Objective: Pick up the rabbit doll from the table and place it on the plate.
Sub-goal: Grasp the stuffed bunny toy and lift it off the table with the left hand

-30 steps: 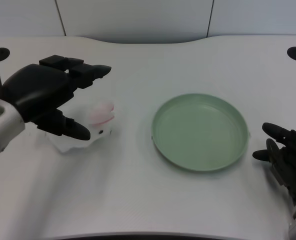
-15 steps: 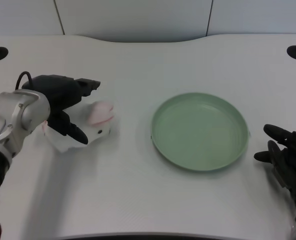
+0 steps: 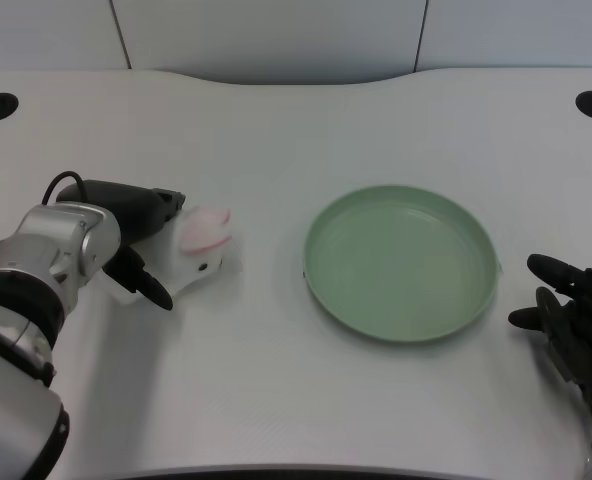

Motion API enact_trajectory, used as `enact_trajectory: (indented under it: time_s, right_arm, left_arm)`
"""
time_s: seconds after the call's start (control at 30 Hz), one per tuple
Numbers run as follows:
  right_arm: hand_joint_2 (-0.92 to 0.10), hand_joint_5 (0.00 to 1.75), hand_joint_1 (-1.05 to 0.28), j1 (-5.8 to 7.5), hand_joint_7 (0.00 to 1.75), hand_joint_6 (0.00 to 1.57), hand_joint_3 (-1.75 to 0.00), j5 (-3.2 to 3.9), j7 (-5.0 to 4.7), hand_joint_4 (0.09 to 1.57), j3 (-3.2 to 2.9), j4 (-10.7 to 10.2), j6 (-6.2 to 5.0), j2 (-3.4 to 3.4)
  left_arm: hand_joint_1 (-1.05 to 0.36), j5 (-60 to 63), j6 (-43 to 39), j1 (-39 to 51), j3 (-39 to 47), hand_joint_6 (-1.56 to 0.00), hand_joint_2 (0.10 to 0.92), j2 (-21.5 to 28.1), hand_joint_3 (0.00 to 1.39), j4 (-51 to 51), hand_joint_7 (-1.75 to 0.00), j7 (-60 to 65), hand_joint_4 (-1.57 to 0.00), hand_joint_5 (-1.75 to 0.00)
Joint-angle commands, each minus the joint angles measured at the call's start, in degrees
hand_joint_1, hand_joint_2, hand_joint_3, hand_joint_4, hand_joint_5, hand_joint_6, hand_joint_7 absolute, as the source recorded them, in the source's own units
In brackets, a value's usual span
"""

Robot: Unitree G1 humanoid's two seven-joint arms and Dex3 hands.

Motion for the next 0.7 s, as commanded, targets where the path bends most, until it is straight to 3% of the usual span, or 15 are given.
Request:
enact_trajectory:
  time_s: [0.03, 0.13, 0.37, 0.43, 0.47, 0.5, 0.53, 0.57, 0.63, 0.7]
  right_arm:
    - [-0.92, 1.01, -0.38, 1.06, 0.33, 0.86, -0.34, 1.34, 0.69, 0.79, -0.75, -0.5, -1.34, -0.45]
    - [-0.92, 1.01, -0.38, 1.26, 0.33, 0.86, -0.33, 2.17, 1.62, 0.79, -1.02, -0.9, -1.39, -0.07]
    - [-0.92, 1.03, -0.37, 1.70, 0.33, 0.84, -0.35, 2.15, 0.98, 0.80, -0.67, -1.4, -2.13, 0.49]
    - [-0.92, 1.03, -0.37, 1.83, 0.33, 0.84, -0.35, 2.47, 1.44, 0.80, -0.76, -1.5, -2.16, 0.59]
    - [-0.92, 1.03, -0.37, 1.90, 0.33, 0.84, -0.35, 2.45, 1.30, 0.80, -0.75, -1.6, -1.96, 0.59]
    - [-0.92, 1.04, -0.38, 1.95, 0.33, 0.85, -0.35, 2.47, 1.24, 0.81, -0.76, -1.6, -1.84, 0.60]
    - [-0.92, 1.04, -0.38, 1.98, 0.33, 0.85, -0.35, 2.46, 1.16, 0.81, -0.75, -1.7, -1.76, 0.61]
    - [-0.92, 1.04, -0.38, 2.04, 0.33, 0.85, -0.35, 2.41, 1.08, 0.81, -0.74, -1.7, -1.87, 0.63]
    - [-0.92, 1.04, -0.38, 2.01, 0.33, 0.84, -0.34, 3.35, 2.10, 0.81, -1.17, -1.8, -1.88, 0.87]
    - [-0.92, 1.04, -0.38, 2.12, 0.34, 0.84, -0.34, 3.39, 1.90, 0.81, -1.13, -2.1, -1.56, 0.89]
  left_arm:
    - [-1.05, 0.8, 1.3, 0.4, -1.5, 0.00, 0.901, -0.9, 0.01, 1.7, 0.00, 2.1, 0.00, 0.00]
    - [-1.05, 1.5, 2.3, 0.4, -3.0, 0.00, 0.901, -1.9, 0.00, 2.1, 0.00, 3.0, 0.00, 0.00]
    - [-1.02, 2.8, 3.3, 0.8, -5.6, 0.00, 0.867, -2.8, 0.00, 2.8, 0.00, 7.8, 0.00, 0.00]
    - [-0.91, 3.2, 3.9, 1.2, -6.0, -0.11, 0.826, -3.0, 0.00, 2.8, -0.06, 11.2, -0.10, -0.06]
    - [-0.83, 2.8, 3.7, 1.5, -5.6, -0.17, 0.809, -3.0, 0.00, 2.9, -0.11, 12.7, -0.11, -0.18]
    - [-0.67, 2.3, 3.5, 1.8, -5.2, -0.27, 0.785, -3.0, 0.00, 2.9, -0.27, 13.8, -0.07, -0.58]
    - [-0.60, 1.9, 3.3, 1.9, -5.0, -0.28, 0.778, -3.0, 0.00, 2.9, -0.39, 14.3, -0.04, -0.80]
    - [-0.56, 1.3, 2.9, 2.1, -4.4, -0.29, 0.775, -2.9, 0.00, 3.0, -0.45, 15.0, -0.02, -0.91]
    - [-0.47, 1.1, 2.5, 2.4, -4.3, -0.31, 0.777, -2.6, 0.00, 3.2, -0.76, 15.9, -0.12, -1.06]
    - [-0.42, 1.4, 2.2, 2.5, -4.4, -0.33, 0.776, -2.2, 0.00, 3.4, -0.92, 16.4, -0.21, -1.14]
